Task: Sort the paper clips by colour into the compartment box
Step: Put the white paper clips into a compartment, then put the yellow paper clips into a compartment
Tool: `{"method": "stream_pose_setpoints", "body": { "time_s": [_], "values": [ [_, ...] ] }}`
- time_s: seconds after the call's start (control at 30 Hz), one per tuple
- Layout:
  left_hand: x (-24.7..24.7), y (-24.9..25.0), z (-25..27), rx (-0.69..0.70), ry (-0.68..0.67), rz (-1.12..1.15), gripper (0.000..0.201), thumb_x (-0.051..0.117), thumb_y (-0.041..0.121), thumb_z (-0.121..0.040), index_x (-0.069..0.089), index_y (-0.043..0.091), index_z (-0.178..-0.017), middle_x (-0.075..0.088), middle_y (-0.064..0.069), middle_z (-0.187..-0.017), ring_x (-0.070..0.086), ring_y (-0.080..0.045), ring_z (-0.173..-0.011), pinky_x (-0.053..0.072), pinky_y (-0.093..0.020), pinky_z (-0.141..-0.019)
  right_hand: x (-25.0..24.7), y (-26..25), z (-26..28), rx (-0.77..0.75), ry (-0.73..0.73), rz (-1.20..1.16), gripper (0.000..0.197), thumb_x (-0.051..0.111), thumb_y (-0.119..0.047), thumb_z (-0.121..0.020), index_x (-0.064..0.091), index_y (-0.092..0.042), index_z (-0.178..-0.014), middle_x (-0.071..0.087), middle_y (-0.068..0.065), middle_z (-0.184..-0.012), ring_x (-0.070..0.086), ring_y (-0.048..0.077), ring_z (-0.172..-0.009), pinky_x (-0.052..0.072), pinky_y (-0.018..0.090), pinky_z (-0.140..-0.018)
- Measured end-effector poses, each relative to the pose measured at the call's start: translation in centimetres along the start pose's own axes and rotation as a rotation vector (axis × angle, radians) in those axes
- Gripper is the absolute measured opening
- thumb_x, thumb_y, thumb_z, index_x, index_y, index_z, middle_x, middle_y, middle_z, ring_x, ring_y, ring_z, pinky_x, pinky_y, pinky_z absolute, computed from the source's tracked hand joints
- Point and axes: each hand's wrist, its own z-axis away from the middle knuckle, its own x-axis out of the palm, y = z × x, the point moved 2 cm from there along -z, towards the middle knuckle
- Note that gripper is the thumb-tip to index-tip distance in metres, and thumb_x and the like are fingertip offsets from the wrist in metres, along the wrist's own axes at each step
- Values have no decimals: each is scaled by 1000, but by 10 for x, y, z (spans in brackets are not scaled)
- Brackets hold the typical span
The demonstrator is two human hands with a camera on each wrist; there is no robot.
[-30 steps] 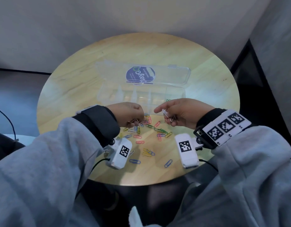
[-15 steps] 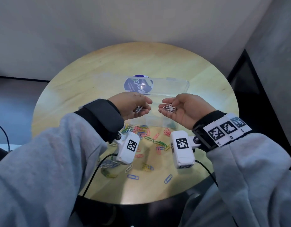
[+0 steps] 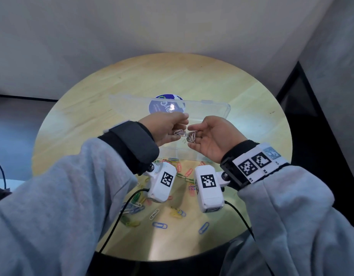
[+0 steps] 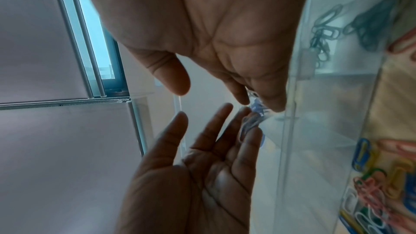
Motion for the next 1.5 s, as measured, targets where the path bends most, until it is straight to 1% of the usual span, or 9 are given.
{"method": "stream_pose_setpoints", "body": {
  "time_s": [0.2,0.3,0.43,0.6,0.77,0.93,1.2,1.33,1.5],
  "values": [
    [2,-3,5,-13,-34,8,24,50,36,-94,61,15,-89,55,0,-91,54,-11,-81,47,-20,-74,0,-1,2,-10,-45,55,32,49,-19,-64,47,-11,-95,32,5,-79,35,17,-70,34,26,-65],
    [-1,-3,11,19,-35,6,24,47,32,-96,63,17,-85,59,1,-87,55,-10,-80,45,-21,-74,-3,0,1,-35,-72,60,39,48,-15,-69,48,-12,-108,46,8,-89,47,17,-78,41,26,-72],
    [-4,-2,24,55,-26,-19,16,48,22,-95,62,17,-89,65,4,-75,61,-9,-75,47,-22,-76,2,4,2,-91,-14,135,14,41,-7,-88,53,-10,-96,49,15,-102,51,24,-93,43,26,-71],
    [-8,-4,32,82,-35,-57,20,47,21,-95,57,10,-109,60,-1,-85,60,-13,-79,48,-24,-78,10,2,3,-150,-9,286,15,46,-14,-93,58,-14,-102,56,5,-95,57,19,-90,46,27,-74],
    [-13,-4,34,78,-24,-111,11,48,19,-95,58,14,-94,59,-2,-84,60,-15,-77,50,-25,-76,5,-2,5,-224,22,349,16,44,-14,-96,58,-14,-104,57,5,-96,60,20,-87,51,33,-77],
    [-17,-12,32,78,-57,-375,16,51,5,-90,59,17,-84,58,-1,-77,58,-10,-65,49,-14,-55,-4,-11,16,-263,39,588,15,47,-7,-93,59,-14,-89,61,5,-85,60,17,-72,50,26,-64],
    [-4,-46,41,97,-124,-940,18,63,10,-78,59,27,-74,56,12,-65,51,-4,-57,42,-19,-60,-26,8,46,-157,19,1339,7,57,-14,-87,60,-17,-82,58,-6,-71,53,9,-62,44,19,-58],
    [8,-72,52,45,-224,-1247,17,64,15,-74,59,28,-83,53,11,-67,50,-9,-63,38,-19,-54,-25,18,52,-140,-36,1536,10,59,-11,-84,66,-18,-83,53,-12,-65,49,4,-61,42,19,-63],
    [14,-92,57,30,-280,-1364,20,71,26,-71,56,31,-84,56,9,-73,53,-12,-71,36,-22,-57,-26,34,47,-43,-49,1740,22,63,-13,-80,62,-22,-100,55,-6,-91,52,14,-81,41,22,-66]
  ]
}}
